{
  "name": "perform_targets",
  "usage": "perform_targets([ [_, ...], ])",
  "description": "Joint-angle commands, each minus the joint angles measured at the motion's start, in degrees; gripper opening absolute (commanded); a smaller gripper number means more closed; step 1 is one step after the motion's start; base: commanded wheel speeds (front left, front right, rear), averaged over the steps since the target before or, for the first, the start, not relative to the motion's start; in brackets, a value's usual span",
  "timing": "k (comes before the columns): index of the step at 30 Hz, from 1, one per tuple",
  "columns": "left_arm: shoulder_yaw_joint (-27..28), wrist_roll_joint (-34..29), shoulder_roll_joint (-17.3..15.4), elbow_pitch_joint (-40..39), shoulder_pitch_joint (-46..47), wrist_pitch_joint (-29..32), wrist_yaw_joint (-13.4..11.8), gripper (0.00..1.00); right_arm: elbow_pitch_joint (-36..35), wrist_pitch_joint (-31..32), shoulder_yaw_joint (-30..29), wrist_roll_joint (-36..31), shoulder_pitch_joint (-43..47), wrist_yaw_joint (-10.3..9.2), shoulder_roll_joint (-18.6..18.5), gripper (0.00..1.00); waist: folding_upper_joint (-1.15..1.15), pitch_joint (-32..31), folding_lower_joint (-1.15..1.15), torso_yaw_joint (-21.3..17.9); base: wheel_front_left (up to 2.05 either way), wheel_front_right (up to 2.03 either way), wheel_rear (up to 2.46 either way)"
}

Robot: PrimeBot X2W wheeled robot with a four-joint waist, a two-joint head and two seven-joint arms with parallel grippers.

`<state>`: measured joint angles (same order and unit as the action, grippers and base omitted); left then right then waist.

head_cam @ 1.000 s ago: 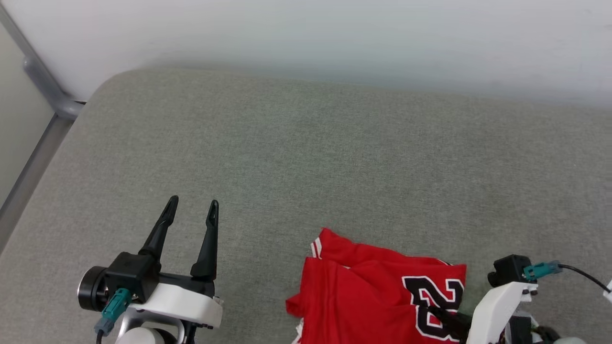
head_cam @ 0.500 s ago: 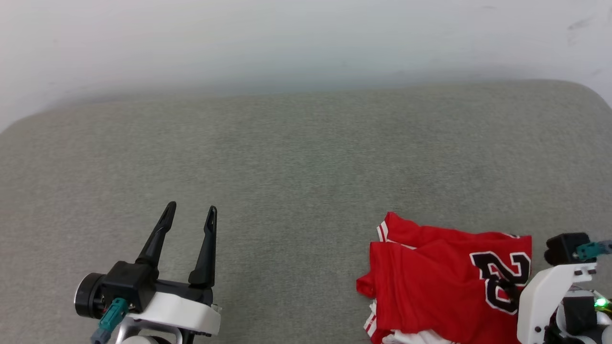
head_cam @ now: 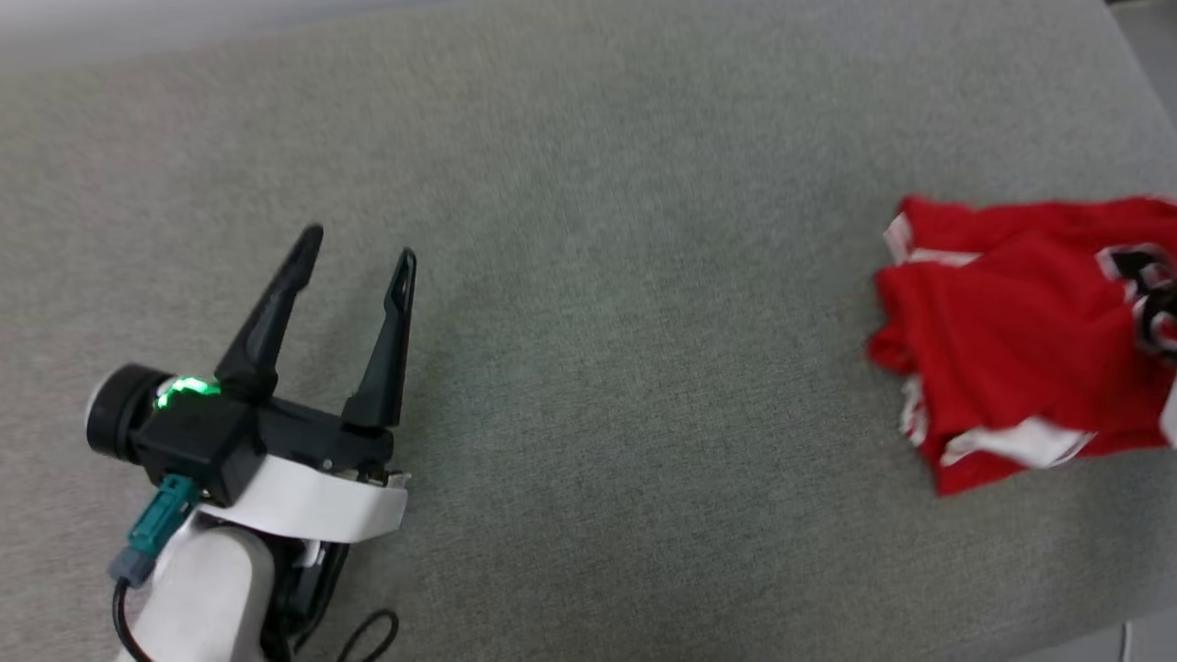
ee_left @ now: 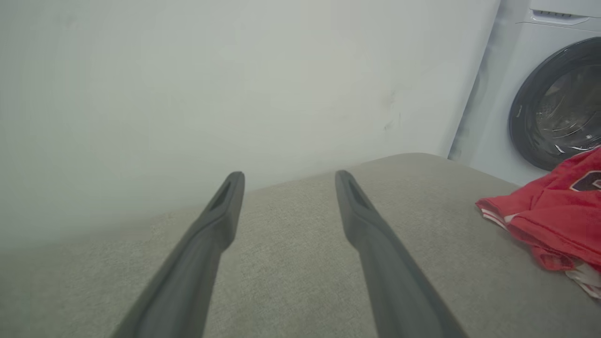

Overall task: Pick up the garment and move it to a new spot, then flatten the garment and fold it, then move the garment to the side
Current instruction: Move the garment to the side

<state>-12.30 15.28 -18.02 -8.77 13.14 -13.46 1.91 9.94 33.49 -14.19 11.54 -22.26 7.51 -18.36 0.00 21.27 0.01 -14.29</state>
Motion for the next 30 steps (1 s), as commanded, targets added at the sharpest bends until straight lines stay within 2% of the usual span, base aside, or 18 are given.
perform_targets([
  [1,0.02,-0.59,-0.82,-0.59,1.94,0.25,0.46,1.00,0.98,-1.40,-1.55,-1.20,-2.72,-0.06,-0.96,0.00,0.00,5.90,-0.01,-1.24,0.00,0.00,0.00],
  [5,-0.14,-0.84,-1.44,-1.37,4.43,0.54,1.07,1.00,3.66,-3.59,-4.99,-3.35,-6.43,-0.06,-1.68,0.00,0.00,8.62,-0.01,-0.55,0.00,0.00,0.00],
  [13,-0.88,-0.87,-2.24,-2.08,8.24,0.70,1.96,1.00,9.78,-9.35,-12.95,-13.27,-11.83,-0.06,-1.92,0.00,0.00,13.26,-0.01,1.91,0.00,0.00,0.00],
  [14,-0.99,-0.85,-2.21,-2.02,8.46,0.63,1.97,1.00,10.51,-10.28,-14.03,-14.24,-12.43,-0.07,-1.42,0.09,0.00,13.49,-0.01,2.10,0.00,0.00,0.00],
  [15,-1.07,-0.88,-2.19,-1.87,8.55,0.52,2.00,1.00,11.33,-11.20,-15.08,-15.41,-12.92,-0.07,-0.71,0.73,0.00,13.57,-0.01,2.24,0.00,0.00,0.00],
  [16,-1.24,-0.89,-2.11,-1.70,8.65,0.42,2.04,1.00,11.66,-12.60,-15.66,-17.02,-13.23,-0.06,-0.45,1.00,0.00,13.60,-0.01,2.42,0.00,0.00,0.00],
  [21,-1.36,-0.49,-1.46,-0.03,8.35,-0.13,1.65,1.00,12.77,-19.15,-19.92,-22.27,-14.25,-0.07,1.73,1.00,0.00,11.78,-0.01,3.29,0.00,0.00,0.00],
  [24,-1.44,-0.09,-0.81,0.97,7.73,-0.57,1.46,1.00,13.83,-23.77,-21.48,-23.29,-13.98,-0.07,1.66,1.00,0.00,9.75,-0.01,3.98,0.00,0.00,0.00],
  [27,-1.23,0.61,0.59,3.21,5.80,-1.18,0.67,1.00,16.54,-31.44,-20.28,-20.91,-12.30,-0.07,0.57,1.00,0.00,5.40,-0.01,4.87,0.00,0.00,0.00],
  [28,-1.12,1.33,1.82,4.68,3.95,-1.37,0.05,1.00,17.35,-35.52,-17.94,-18.30,-10.20,-0.07,0.65,1.00,0.00,2.12,-0.01,5.49,0.00,0.00,0.00],
  [30,-0.95,1.85,2.50,5.71,2.63,-1.45,-0.41,1.00,17.14,-37.69,-16.07,-16.37,-8.24,-0.06,1.34,1.00,0.00,-0.19,-0.01,6.13,0.00,0.00,0.00],
])
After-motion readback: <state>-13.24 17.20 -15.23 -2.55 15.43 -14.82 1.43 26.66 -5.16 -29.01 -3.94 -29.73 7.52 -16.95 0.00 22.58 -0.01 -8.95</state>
